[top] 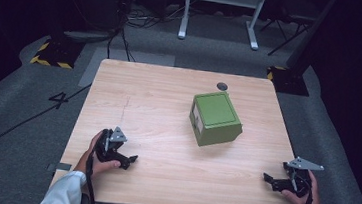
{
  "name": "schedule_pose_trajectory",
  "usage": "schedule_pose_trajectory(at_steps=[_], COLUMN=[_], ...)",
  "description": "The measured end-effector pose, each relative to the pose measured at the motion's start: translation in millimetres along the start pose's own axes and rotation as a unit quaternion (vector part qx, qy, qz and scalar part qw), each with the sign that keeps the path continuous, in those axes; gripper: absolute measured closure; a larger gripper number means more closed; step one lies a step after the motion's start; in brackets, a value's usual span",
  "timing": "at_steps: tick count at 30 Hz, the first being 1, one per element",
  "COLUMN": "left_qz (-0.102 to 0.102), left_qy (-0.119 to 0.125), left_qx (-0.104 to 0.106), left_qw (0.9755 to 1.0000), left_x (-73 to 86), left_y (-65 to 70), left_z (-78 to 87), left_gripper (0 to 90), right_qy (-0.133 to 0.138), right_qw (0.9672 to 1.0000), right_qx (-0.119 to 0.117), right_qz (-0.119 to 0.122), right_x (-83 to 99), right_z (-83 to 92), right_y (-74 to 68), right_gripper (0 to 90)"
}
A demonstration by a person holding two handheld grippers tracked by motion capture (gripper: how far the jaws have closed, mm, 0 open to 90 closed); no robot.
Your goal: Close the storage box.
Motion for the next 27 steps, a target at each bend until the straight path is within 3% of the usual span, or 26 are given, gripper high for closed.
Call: schedule_pose_trajectory(at_steps=[7,10,12,15,17,18,19,20,21,24,26,27], left_qz=[0.0,0.0,0.0,0.001,0.001,0.001,0.001,0.001,0.0,0.0,0.0,0.0], left_qy=[0.0,0.0,0.0,0.0,0.0,0.0,0.0,0.0,0.0,0.0,0.0,0.0], left_qx=[-0.001,-0.001,-0.001,-0.001,-0.001,-0.001,-0.001,-0.001,-0.001,-0.001,-0.001,-0.001], left_qw=[1.0,1.0,1.0,1.0,1.0,1.0,1.0,1.0,1.0,1.0,1.0,1.0], left_x=[0.4,0.3,0.4,0.4,0.4,0.4,0.4,0.4,0.4,0.3,0.4,0.4], left_y=[0.0,0.0,0.0,0.0,0.0,0.0,0.0,0.0,0.0,0.0,0.0,0.0], left_z=[0.4,0.4,0.4,0.4,0.4,0.4,0.4,0.4,0.4,0.4,0.5,0.5], left_gripper=[0.2,0.2,0.2,0.2,0.2,0.2,0.2,0.2,0.2,0.2,0.2,0.2], right_qy=[0.0,0.005,0.017,0.017,0.027,0.049,0.059,0.059,0.072,0.081,0.096,0.096], right_qw=[1.0,1.0,0.9999,0.9998,0.9994,0.9984,0.9977,0.9977,0.9966,0.9955,0.9937,0.9937], right_qx=[0.0,0.0,0.0,0.006,-0.001,-0.003,-0.007,-0.007,-0.01,-0.016,-0.027,-0.027], right_qz=[0.0,-0.001,0.0,0.011,0.021,0.029,0.032,0.032,0.039,0.047,0.052,0.052], right_x=[-1.2,-2.9,-10.7,-19.1,-33.8,-54.3,-63.4,-63.4,-80.2,-96.1,-120.4,-120.4], right_z=[-1.0,-0.9,-2.7,-3.6,-0.6,4.2,5.8,5.8,7.7,7.9,6.7,6.7], right_y=[1.2,2.3,4.5,4.4,2.0,2.8,3.4,3.4,4.2,3.6,0.8,0.8], right_gripper=[0.3,7.8,19.1,16.8,20.5,19.8,20.1,20.1,22.6,23.9,25.3,25.3])
Point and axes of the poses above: each handheld gripper's, and its own axes: z roughly backward along the jaws, x roughly out of its underside, y roughly to its right, the point moved 7 cm from there along -z, roughly forward along the jaws, and after that the axes turned 4 degrees about -z, right-handed, at the moved point
